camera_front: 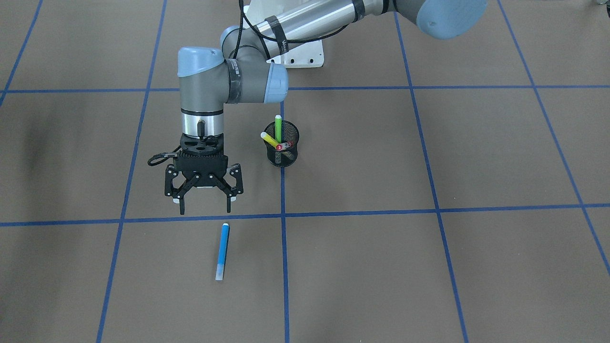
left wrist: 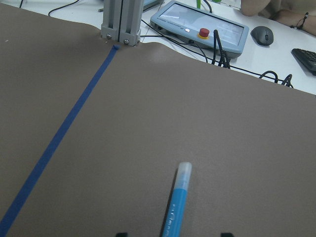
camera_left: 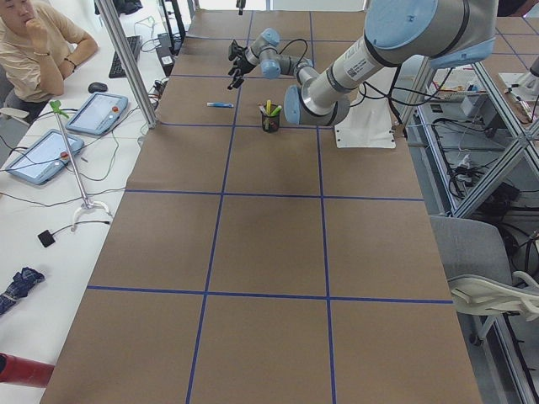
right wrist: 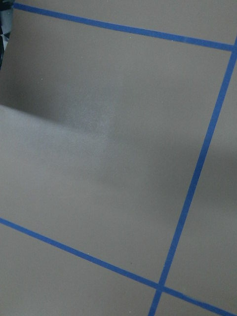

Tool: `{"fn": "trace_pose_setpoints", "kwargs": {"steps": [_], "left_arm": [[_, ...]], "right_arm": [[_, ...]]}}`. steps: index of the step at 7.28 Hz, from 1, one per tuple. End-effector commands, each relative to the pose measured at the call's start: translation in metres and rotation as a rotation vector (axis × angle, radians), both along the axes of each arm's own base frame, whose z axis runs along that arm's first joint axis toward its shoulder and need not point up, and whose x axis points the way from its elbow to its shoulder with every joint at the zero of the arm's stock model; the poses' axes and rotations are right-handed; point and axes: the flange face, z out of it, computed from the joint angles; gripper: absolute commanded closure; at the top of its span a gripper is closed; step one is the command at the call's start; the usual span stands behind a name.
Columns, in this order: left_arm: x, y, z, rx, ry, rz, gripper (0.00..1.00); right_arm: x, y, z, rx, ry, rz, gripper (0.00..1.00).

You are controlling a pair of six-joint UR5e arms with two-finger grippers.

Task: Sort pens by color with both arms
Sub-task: 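Carry the blue marker farther from the robot with the left gripper, then release the blue marker on the table and raise the left gripper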

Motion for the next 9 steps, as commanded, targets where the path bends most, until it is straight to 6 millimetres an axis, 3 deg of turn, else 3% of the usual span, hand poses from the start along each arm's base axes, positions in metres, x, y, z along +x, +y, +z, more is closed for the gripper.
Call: {"fn": "trace_pose_setpoints", "kwargs": {"steps": [1,3,4,7,9], "left_arm": [[-0.069,0.007,-0.025,-0.08,-0.047,0.147,0.0],[-0.142,0.006,-0.011,-0.103,-0.072,0.263,0.0],[-0.188,0.007,0.006,-0.103,-0.116,0.33,0.0],[-0.333,0.004,0.11,-0.024,-0.23,0.52,0.0],[-0.385,-0.006,0.16,0.013,-0.307,0.584,0.0]], "right_arm": [[-0.019,-0.007,-0.036,-0.004,-0.04,0.022,0.0],[-0.048,-0.008,-0.084,-0.029,-0.096,0.051,0.0],[-0.07,-0.013,-0.105,-0.09,-0.131,0.086,0.0],[-0.15,0.005,-0.225,-0.254,-0.155,0.116,0.0],[-0.204,0.011,-0.279,-0.303,-0.124,0.07,0.0]]}}
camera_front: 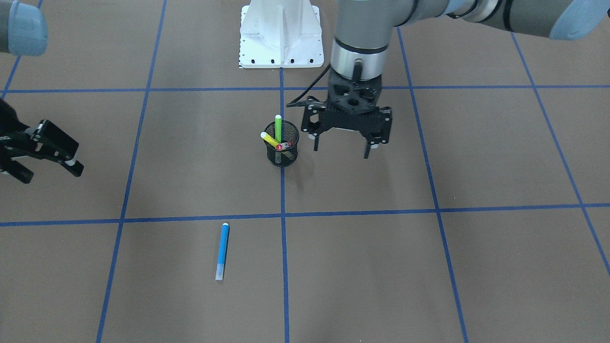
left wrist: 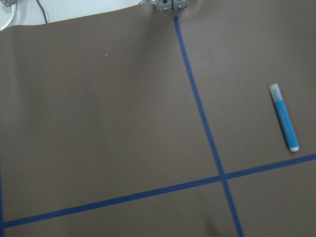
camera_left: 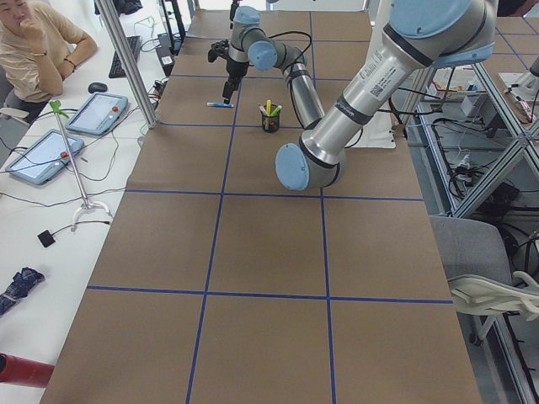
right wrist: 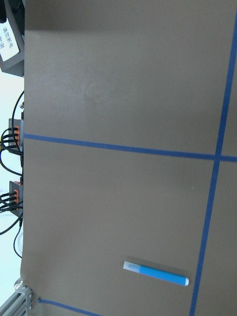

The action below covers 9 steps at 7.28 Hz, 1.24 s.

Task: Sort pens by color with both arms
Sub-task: 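Withdraw the left arm while the right gripper moves toward the cup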

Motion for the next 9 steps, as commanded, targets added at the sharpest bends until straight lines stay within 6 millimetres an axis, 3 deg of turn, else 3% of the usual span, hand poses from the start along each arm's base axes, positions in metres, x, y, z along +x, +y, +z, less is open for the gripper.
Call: {"fn": "trace_pose_setpoints", "kwargs": {"steps": [1,2,3,5,6,8,9], "left_arm": [[-0.058,-0.012,0.065,0.04,-0.074,0.104,0.0],[-0.079,-0.02,0.093,0.055,-0.11,0.144,0.0],[-0.113,-0.032,0.122,0.057,-0.127,0.184,0.0],[-0.173,-0.044,0.195,0.0,-0.166,0.235,0.0],[-0.194,-0.05,0.217,-0.061,-0.164,0.241,0.0],[-0.23,-0.042,0.276,-0.03,-0.216,0.35,0.0],[-0.23,-0.041,0.276,-0.017,-0.219,0.364,0.0]], "right_arm": [[-0.068,0.006,-0.077,-0.065,0.041,-0.081,0.0],[-0.102,0.003,-0.115,-0.079,0.053,-0.123,0.0],[-0.138,-0.005,-0.146,-0.093,0.086,-0.153,0.0],[-0.223,-0.018,-0.194,-0.118,0.13,-0.239,0.0],[-0.253,-0.007,-0.205,-0.11,0.148,-0.27,0.0],[-0.283,-0.003,-0.214,-0.126,0.161,-0.3,0.0],[-0.309,-0.002,-0.219,-0.147,0.188,-0.322,0.0]]}}
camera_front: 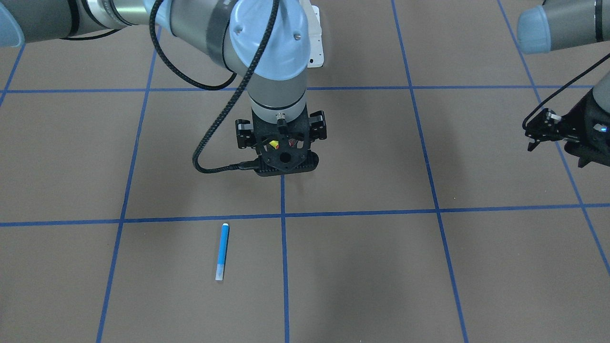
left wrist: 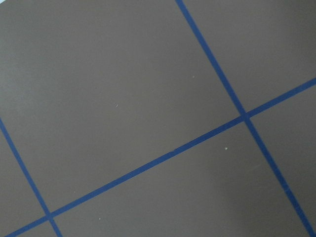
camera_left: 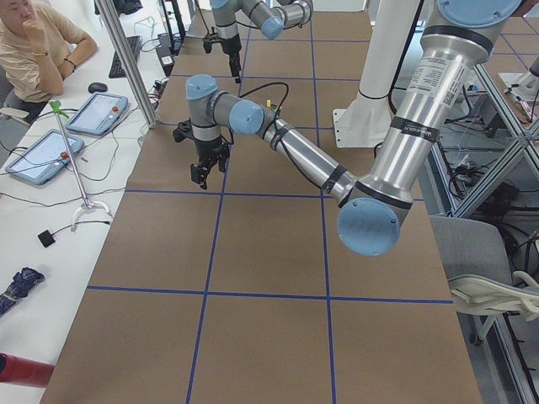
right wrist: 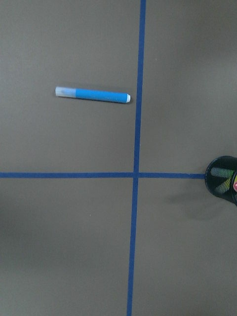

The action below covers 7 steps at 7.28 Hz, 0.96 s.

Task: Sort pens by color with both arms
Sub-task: 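Withdraw the left arm while the right gripper moves toward the cup, then lower the right gripper onto the red-capped white marker in the cup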

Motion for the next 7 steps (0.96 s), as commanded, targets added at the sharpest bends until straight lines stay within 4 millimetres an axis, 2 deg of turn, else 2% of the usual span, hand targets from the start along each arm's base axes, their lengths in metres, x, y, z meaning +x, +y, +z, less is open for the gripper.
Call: {"fn": "trace_pose_setpoints", "kwargs": {"steps": [1,2,3,4,5,7], "left_arm": [[-0.01,0.003,0.013,0.014,-0.008,0.034,0.0],[-0.011,0.003,0.008,0.021,-0.004,0.031,0.0],[-0.012,0.004,0.005,0.028,-0.003,0.027,0.0],[-0.012,0.004,0.001,0.036,-0.001,0.026,0.0],[-0.012,0.003,-0.003,0.033,0.002,0.01,0.0],[-0.013,0.006,-0.012,0.03,0.01,-0.021,0.0]], "right_arm": [[-0.045,0.01,0.001,-0.025,0.041,-0.049,0.01],[-0.06,0.02,0.015,-0.039,0.058,-0.072,0.05],[-0.069,0.025,0.04,-0.046,0.073,-0.105,0.09],[-0.07,0.028,0.066,-0.025,0.071,-0.147,0.11],[-0.071,0.031,0.066,-0.021,0.021,-0.162,0.16],[-0.073,0.032,0.084,-0.042,0.009,-0.191,0.4]]}}
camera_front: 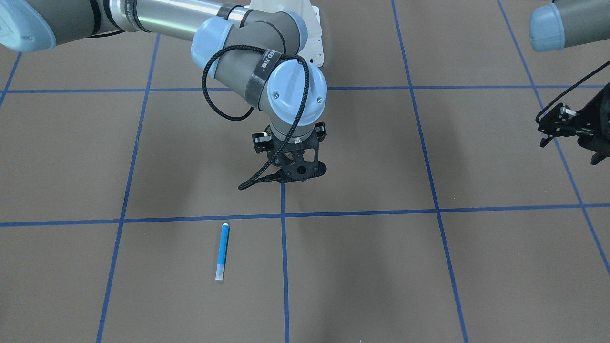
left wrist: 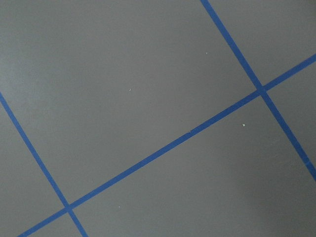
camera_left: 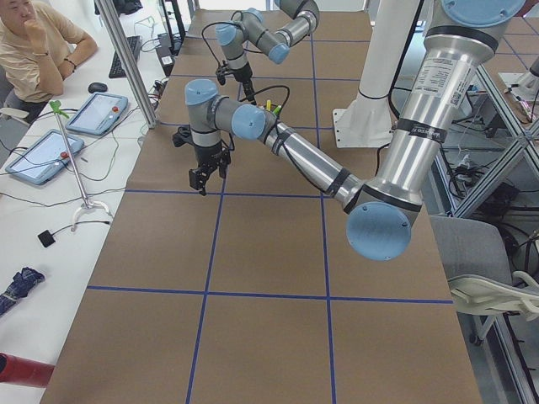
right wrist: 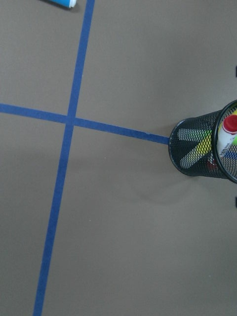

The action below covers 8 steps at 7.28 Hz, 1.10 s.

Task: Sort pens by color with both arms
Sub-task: 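Lower the right gripper onto the red-capped white marker in the cup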

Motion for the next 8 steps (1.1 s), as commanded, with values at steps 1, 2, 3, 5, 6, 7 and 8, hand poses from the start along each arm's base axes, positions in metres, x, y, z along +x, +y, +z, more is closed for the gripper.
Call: {"fn": "trace_pose_setpoints", "kwargs": {"steps": [1,2,3,5,6,7,8], "left_arm": [[-0.002,0.004,-0.009,0.007,0.006,-0.02,0.0],[-0.002,0.004,-0.012,0.003,0.01,-0.033,0.0],[-0.001,0.005,-0.013,0.006,0.01,-0.034,0.0],[-0.001,0.004,-0.014,0.005,0.011,-0.037,0.0],[0.0,0.005,-0.016,-0.004,0.013,-0.05,0.0],[0.0,0.005,-0.016,-0.003,0.014,-0.051,0.0],[0.0,0.003,-0.02,0.004,0.017,-0.051,0.0]], "right_arm": [[-0.002,0.001,0.022,0.01,-0.018,-0.045,0.51],[-0.005,-0.001,0.045,0.038,-0.059,-0.051,0.51],[-0.006,0.0,0.049,0.038,-0.076,-0.054,0.51],[-0.011,0.007,0.045,0.014,-0.092,-0.069,0.52],[-0.013,0.01,0.046,0.006,-0.092,-0.073,0.5],[-0.014,0.01,0.048,0.003,-0.088,-0.074,0.5],[-0.012,0.012,0.043,0.007,-0.096,-0.074,0.52]]}}
